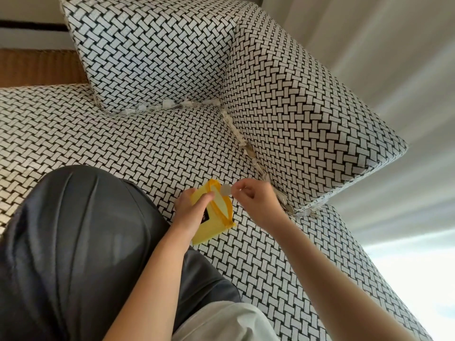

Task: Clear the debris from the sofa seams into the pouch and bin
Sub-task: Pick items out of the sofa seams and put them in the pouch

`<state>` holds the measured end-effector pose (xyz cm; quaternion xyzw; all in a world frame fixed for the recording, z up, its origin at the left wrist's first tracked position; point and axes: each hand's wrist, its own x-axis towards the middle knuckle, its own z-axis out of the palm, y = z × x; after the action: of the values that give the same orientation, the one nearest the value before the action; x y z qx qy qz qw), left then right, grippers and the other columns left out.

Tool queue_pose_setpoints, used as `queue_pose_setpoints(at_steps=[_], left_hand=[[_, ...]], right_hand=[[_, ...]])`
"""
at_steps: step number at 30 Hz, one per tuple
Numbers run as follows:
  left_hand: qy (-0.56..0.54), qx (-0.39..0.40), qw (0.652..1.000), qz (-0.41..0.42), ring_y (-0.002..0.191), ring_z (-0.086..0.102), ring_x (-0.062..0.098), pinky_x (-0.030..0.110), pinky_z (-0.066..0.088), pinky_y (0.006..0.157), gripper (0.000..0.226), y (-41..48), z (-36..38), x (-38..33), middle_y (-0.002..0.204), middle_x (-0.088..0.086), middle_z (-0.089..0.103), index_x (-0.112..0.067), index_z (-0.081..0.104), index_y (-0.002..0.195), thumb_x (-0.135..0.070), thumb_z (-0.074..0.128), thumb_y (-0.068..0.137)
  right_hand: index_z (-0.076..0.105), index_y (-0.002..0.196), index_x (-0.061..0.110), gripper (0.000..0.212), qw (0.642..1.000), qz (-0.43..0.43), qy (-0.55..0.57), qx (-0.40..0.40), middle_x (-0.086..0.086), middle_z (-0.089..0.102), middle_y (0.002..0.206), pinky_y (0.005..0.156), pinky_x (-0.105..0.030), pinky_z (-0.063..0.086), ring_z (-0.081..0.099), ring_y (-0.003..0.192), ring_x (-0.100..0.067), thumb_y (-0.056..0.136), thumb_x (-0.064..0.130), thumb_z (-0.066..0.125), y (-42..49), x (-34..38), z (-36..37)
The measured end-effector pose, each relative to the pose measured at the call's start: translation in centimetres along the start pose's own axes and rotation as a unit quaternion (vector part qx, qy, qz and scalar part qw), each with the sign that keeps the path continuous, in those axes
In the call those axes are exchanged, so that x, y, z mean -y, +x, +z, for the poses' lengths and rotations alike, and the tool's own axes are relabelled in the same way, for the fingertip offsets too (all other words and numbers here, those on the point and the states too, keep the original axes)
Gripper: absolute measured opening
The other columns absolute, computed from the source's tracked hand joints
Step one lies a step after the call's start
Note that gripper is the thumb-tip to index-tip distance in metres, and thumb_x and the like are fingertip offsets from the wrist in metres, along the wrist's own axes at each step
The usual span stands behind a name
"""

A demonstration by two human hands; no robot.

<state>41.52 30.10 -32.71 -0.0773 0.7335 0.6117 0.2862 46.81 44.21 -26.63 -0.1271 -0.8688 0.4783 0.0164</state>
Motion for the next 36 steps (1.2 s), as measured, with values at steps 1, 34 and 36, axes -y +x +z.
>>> queue_pose_setpoints(at_steps=[1, 34, 36], left_hand=[[-0.003, -0.001, 1.0, -0.001, 0.11, 0.049, 0.025, 0.036, 0.041, 0.079, 0.055, 0.0, 0.0, 0.0, 0.131, 0.011, 0.043, -0.019, 0.047, 0.125, -0.047, 0.06, 0.08], [0.007, 0.005, 1.0, 0.013, 0.113, 0.044, 0.023, 0.038, 0.039, 0.079, 0.057, 0.3, -0.1, 0.8, 0.137, 0.007, 0.036, -0.025, 0.04, 0.133, -0.049, 0.057, 0.084], [0.009, 0.006, 1.0, 0.014, 0.113, 0.044, 0.023, 0.038, 0.039, 0.079, 0.057, 0.3, -0.1, 0.7, 0.137, 0.007, 0.037, -0.025, 0.04, 0.133, -0.049, 0.057, 0.084]], right_hand=[[0.062, 0.078, 0.019, 0.018, 1.0, -0.009, -0.016, 0.018, 0.01, 0.039, 0.045, 0.036, -0.013, 0.022, 0.026, 0.036, -0.003, 0.09, 0.009, 0.054, -0.3, -0.2, 0.6], [0.067, 0.066, 0.012, 0.016, 0.85, 0.006, -0.498, -0.171, 0.004, 0.048, 0.038, 0.041, -0.006, 0.013, 0.023, 0.031, -0.007, 0.077, 0.0, 0.07, -2.5, -11.1, -4.8], [0.066, 0.083, 0.015, 0.012, 0.831, 0.047, -0.539, -0.128, 0.008, 0.043, 0.043, 0.039, -0.01, 0.013, 0.023, 0.033, -0.005, 0.09, 0.011, 0.057, -2.2, -11.5, -4.9]])
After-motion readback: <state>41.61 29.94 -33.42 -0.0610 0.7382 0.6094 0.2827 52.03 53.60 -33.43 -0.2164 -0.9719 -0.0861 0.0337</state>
